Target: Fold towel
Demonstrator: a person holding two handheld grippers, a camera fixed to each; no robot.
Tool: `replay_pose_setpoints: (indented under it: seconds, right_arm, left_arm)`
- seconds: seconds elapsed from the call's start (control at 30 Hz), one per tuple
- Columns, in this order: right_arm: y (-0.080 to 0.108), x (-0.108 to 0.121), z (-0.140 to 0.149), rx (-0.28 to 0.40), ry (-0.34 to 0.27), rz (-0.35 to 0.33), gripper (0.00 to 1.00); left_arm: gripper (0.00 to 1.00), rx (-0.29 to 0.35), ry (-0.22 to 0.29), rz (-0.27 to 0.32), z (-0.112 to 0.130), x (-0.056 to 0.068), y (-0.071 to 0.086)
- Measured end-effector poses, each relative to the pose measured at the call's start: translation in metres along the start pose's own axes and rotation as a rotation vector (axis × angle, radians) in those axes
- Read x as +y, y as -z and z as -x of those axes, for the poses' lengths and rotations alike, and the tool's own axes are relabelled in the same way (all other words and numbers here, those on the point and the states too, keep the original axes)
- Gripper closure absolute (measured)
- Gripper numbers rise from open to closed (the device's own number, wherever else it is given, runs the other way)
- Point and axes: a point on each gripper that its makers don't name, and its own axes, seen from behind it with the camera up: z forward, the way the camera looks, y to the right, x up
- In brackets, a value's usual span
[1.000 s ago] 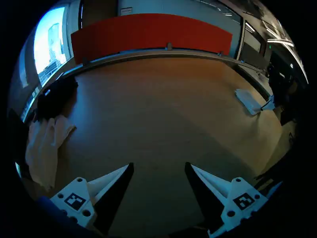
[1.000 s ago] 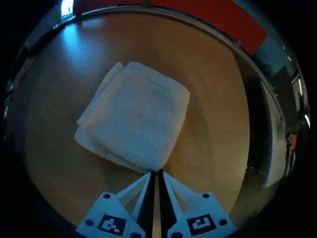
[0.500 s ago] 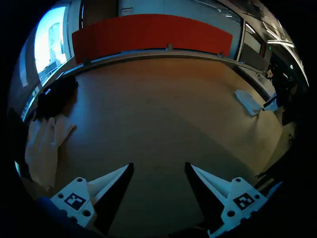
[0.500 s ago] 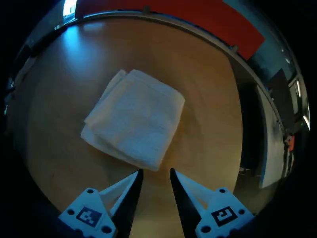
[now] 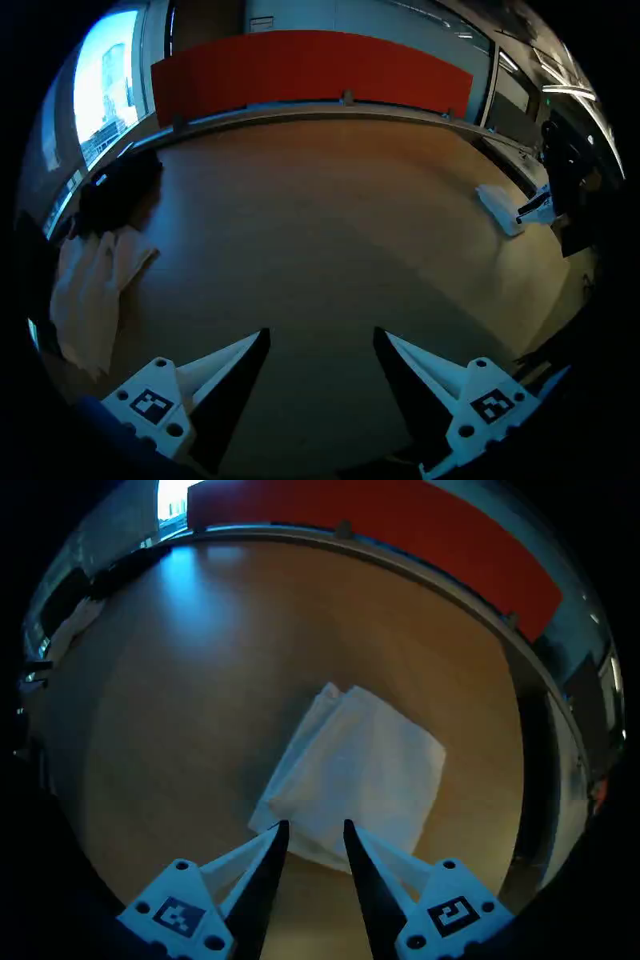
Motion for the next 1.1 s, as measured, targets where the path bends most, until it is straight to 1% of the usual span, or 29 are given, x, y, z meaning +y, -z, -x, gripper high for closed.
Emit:
replay_pose_setpoints:
  seconds: [0.1, 0.23, 0.4, 0.5, 0.7, 0.77, 0.97, 1.1]
  right_arm:
    - [-0.006, -0.012, -0.007, 0.0, 0.017, -0.018, 0.48]
    - [-0.011, -0.018, -0.01, -0.005, 0.027, -0.027, 0.48]
    - [-0.014, -0.018, -0.012, -0.008, 0.025, -0.028, 0.64]
    - [-0.015, -0.017, -0.012, -0.011, 0.021, -0.028, 0.75]
    - [-0.017, -0.015, -0.014, -0.003, 0.019, -0.022, 0.93]
    - [-0.017, -0.015, -0.016, 0.002, 0.017, -0.022, 0.95]
    - [-0.014, -0.014, -0.02, 0.013, 0.015, -0.026, 0.96]
    - [-0.007, -0.011, -0.026, 0.025, 0.017, -0.023, 0.96]
  left_arm:
    - [0.04, 0.001, 0.007, -0.007, 0.002, -0.004, 0.002]
    - [0.04, 0.0, 0.014, -0.016, 0.005, -0.008, 0.005]
    - [0.05, -0.004, 0.022, -0.02, 0.008, -0.01, 0.006]
    - [0.04, -0.006, 0.022, -0.02, 0.009, -0.011, 0.006]
    - [0.04, -0.007, 0.021, -0.019, 0.009, -0.011, 0.006]
    - [0.04, -0.006, 0.022, -0.019, 0.009, -0.011, 0.006]
    - [0.04, -0.005, 0.022, -0.019, 0.009, -0.012, 0.007]
    - [0.05, 0.0, 0.022, -0.017, 0.007, -0.012, 0.005]
